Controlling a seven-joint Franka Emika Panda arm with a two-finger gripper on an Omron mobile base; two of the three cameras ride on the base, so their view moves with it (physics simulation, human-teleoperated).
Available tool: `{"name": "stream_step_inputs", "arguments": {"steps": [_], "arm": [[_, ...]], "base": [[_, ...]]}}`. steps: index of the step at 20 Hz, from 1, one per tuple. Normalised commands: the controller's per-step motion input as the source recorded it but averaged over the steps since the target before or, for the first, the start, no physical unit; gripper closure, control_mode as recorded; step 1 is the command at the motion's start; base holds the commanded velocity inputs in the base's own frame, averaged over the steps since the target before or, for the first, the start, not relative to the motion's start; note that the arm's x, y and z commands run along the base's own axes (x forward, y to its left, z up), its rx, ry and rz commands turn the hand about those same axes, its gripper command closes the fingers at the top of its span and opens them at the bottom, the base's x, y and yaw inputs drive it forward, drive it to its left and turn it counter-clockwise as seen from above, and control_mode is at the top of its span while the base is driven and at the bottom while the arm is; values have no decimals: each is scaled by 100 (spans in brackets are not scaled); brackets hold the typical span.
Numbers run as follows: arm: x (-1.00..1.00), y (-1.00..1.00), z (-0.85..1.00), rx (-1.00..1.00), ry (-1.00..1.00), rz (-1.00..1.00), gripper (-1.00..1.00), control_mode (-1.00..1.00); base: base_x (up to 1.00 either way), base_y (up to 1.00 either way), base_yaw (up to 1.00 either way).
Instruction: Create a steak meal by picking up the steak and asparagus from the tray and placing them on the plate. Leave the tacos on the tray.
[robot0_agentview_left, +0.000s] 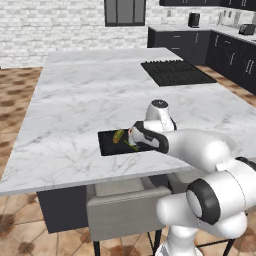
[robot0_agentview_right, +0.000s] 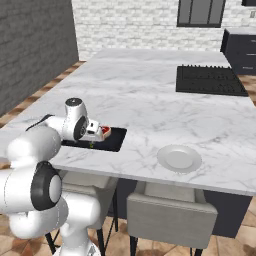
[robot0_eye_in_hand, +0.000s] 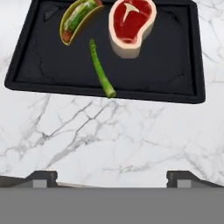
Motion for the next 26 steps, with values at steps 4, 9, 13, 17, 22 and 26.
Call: {"name": "stream_step_inputs", "arguments": {"steps": [4, 9, 13, 17, 22, 26], "arm": [[49, 13, -37, 0, 1, 0, -100, -100], [48, 10, -38, 0, 0, 0, -100, -100], [46, 4, -34, 0, 0, 0, -100, -100], [44, 3, -31, 0, 0, 0, -100, -100], [43, 3, -28, 0, 0, 0, -100, -100], [38, 6, -30, 0, 0, 0, -100, -100]], "base": [[0, 0, 0], [0, 0, 0], [0, 0, 0], [0, 0, 0], [0, 0, 0], [0, 0, 0]]}}
